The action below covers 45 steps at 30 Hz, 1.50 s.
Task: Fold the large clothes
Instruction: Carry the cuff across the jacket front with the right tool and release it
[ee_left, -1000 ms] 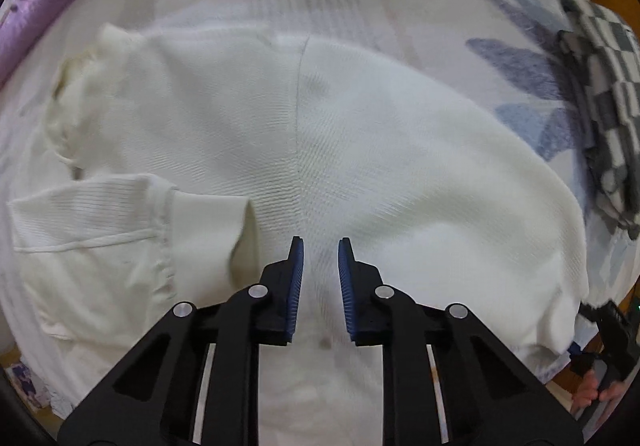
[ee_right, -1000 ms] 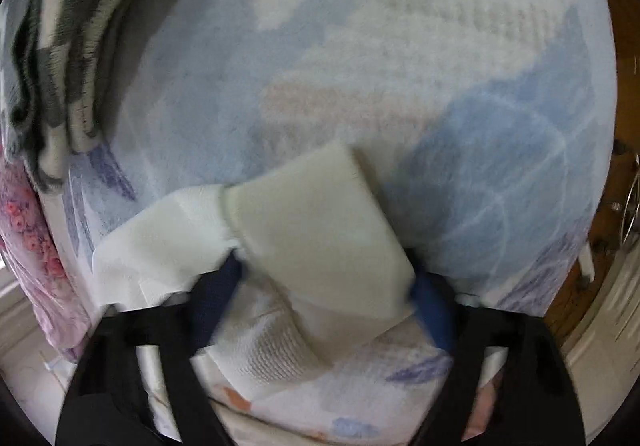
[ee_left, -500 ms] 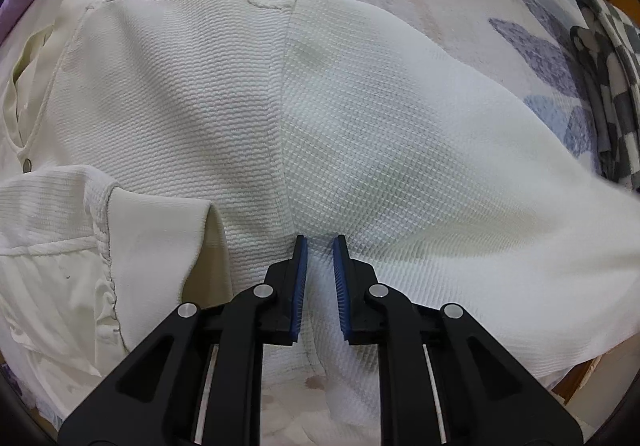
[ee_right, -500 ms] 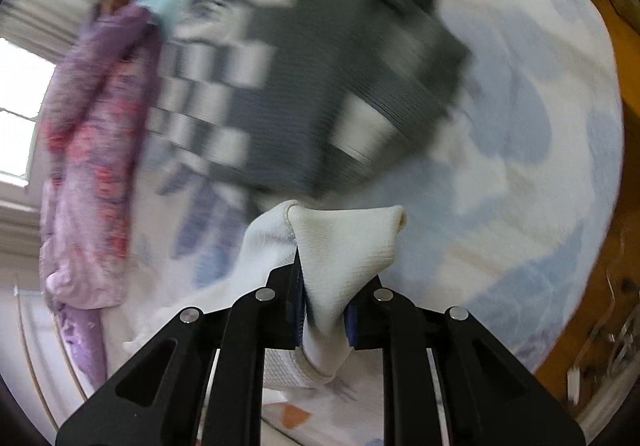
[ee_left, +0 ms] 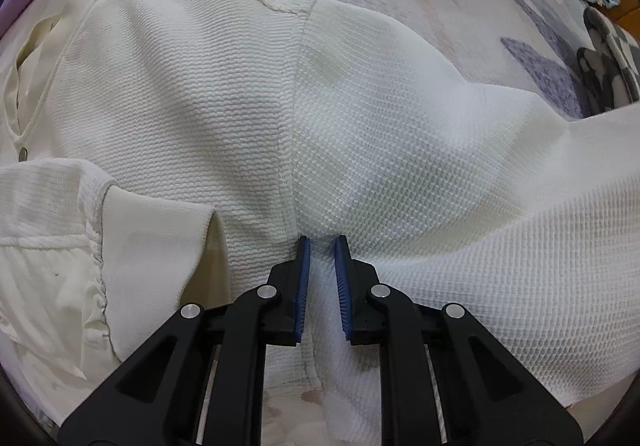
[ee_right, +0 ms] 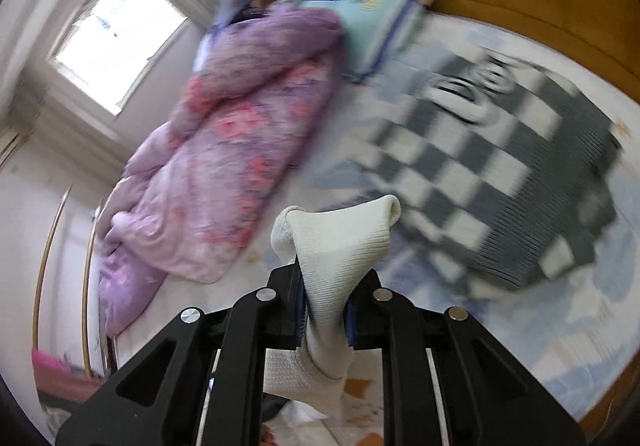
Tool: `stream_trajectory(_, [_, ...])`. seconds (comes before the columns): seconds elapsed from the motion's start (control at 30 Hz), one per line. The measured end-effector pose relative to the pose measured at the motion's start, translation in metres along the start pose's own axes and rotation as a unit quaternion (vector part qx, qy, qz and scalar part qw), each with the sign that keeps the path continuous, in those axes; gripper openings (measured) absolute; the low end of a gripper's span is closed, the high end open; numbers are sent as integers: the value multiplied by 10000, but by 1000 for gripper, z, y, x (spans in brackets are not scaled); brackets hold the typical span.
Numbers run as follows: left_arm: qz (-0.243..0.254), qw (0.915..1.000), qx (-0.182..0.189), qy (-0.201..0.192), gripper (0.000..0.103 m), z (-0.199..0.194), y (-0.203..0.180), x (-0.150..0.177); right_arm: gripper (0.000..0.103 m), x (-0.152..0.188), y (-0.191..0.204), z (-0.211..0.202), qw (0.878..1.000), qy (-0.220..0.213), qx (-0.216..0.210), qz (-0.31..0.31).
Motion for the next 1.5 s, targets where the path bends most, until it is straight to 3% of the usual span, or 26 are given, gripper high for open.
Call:
stream_trajectory(0.3, [-227,9993,206,-195,16,-1,18,17,14,13,105,9,9939,191,-688,-843])
stream_trajectory(0.5, [-311,9982,417,-298,15,-4,36,24,14,42,158,14,9876,354,-728,-1346])
stream_trajectory(0.6, [-286,9984,476,-81,13,-12,41,22,14,61,183,20,9850,444,-622,-1547])
stream_trajectory(0.63, [-297,9984,471,-33,8,-16,44,21,14,67,191,23,9846,485,-590,-1574])
stream_trajectory(0.8, [-438,9970,612,-162,8,-76,91,25,14,104,231,42,9812,709,-509,-1720])
stream_trajectory(0.97, [-403,9983,258,-341,8,-129,162,41,14,147,269,68,9759,1012,-465,-1876])
stream_trajectory(1.5, [-1572,9850,-338,-633,8,-225,355,71,14,303,361,175,9414,2231,-94,-2527])
Point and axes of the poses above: each gripper's, at about its wrist camera, not at the fingertips, and z roughly the way its jaws point, y to its left, x to its underside, the point moved 2 cm from there along z, roughly the way its jaws point, and after that the axes turned 1 degree about y, right-handed, at the moved point
